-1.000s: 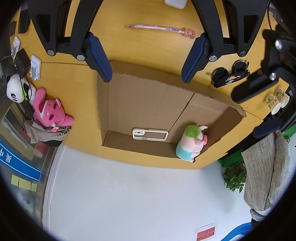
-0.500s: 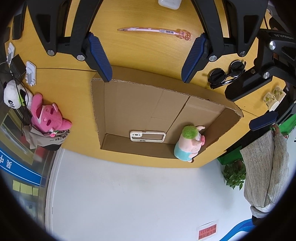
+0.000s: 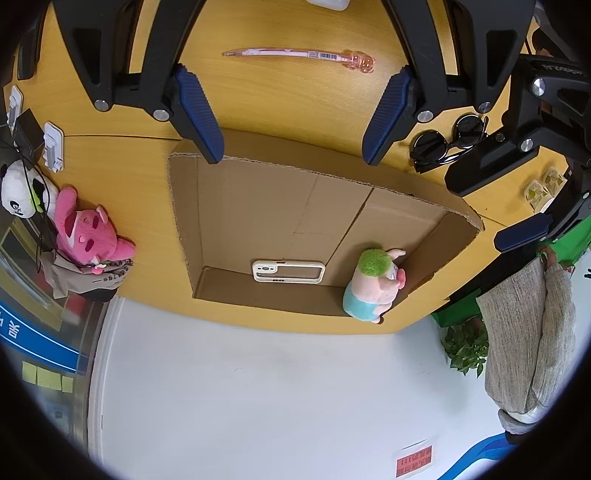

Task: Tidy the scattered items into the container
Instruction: 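Move the left tool to the pink pen and close on its bulb end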

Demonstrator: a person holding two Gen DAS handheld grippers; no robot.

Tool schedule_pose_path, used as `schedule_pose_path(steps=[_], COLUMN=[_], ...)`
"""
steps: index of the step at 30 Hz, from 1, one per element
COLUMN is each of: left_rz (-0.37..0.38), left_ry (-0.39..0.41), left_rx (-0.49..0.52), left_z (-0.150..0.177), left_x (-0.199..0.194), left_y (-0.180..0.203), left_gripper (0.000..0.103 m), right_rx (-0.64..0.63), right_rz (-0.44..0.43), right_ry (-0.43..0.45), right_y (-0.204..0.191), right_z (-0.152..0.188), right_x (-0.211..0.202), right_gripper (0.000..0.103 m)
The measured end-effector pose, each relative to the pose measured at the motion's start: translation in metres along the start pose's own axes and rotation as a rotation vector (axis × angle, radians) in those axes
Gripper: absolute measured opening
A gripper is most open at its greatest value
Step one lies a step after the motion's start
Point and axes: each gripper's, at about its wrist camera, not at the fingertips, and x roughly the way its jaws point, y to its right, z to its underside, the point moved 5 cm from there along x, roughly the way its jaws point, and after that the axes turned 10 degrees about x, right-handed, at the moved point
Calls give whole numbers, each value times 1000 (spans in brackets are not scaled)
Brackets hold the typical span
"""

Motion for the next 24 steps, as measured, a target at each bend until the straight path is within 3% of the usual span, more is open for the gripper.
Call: schedule_pose_path(steps=[24], left_rz=[41], left_ry=[-54], left_rx=[29], left_z=[12], left_x=[17], left_y=[14], left_gripper=[102], right_rx=[50], right_rz=[-3], right_ry=[-43], right_y=[18], right_z=[13], right_x=[10], right_gripper=[77])
